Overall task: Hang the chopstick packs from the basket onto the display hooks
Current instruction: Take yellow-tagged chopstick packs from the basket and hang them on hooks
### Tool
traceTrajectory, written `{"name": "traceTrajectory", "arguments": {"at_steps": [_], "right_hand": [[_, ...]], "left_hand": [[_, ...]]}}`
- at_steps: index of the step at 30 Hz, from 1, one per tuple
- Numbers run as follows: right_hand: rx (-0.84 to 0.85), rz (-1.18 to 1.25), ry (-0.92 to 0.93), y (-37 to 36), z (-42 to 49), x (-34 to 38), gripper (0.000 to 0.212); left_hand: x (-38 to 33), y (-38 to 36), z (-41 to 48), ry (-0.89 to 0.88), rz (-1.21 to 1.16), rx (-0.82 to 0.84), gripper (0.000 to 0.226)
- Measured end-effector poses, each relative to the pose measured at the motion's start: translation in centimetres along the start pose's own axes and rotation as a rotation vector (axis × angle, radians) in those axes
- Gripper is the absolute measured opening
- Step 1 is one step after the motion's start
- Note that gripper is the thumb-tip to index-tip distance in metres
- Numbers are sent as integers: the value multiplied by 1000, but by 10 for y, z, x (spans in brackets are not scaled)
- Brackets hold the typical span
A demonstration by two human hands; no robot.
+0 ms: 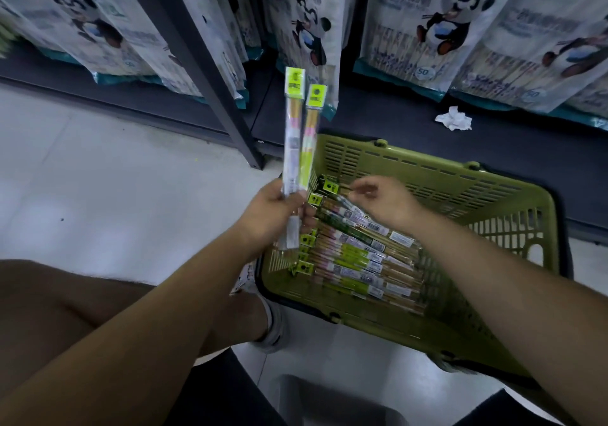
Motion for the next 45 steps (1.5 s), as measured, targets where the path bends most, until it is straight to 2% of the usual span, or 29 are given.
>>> {"name": "traceTrajectory", "arguments": {"at_steps": [3, 6, 12, 15, 19, 26, 34, 37, 41, 45], "right_hand": [[-83, -295, -96, -6, 13, -56, 40], [-110, -499, -113, -13, 20, -79, 44], [-110, -714, -88, -24, 26, -84, 35], [-133, -720, -78, -23, 25, -83, 47], [-146, -727, -65, -24, 26, -86, 47], [-165, -774, -68, -30, 21, -89, 39], [-194, -752, 17, -24, 24, -82, 24], [-197, -805, 111, -23, 25, -74, 24], [-97, -753, 200, -40, 20, -68, 32], [-12, -699, 122, -52, 15, -78, 33]], "left_hand": [[0, 13, 7, -7, -74, -68, 12], [3, 14, 10, -4, -92, -75, 15], [3, 12, 15, 0, -78, -52, 15], [4, 13, 15, 8, -70, -45, 15], [3, 12, 15, 5, -49, -43, 19], [1, 10, 13, 10, -52, -36, 15], [1, 9, 12, 12, -39, -38, 22], [1, 9, 12, 13, -41, -36, 21], [1, 9, 13, 9, -43, -33, 17], [2, 9, 13, 9, -40, -28, 18]]}}
Point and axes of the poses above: each hand's wrist, its own z-axis towards the middle knuckle, its own y-axis out of the back of the hand, x = y × z, the point moved 7 cm from there along z, towards the middle knuckle, and after that the axes turned 9 degrees about -x, right-handed, at the moved point
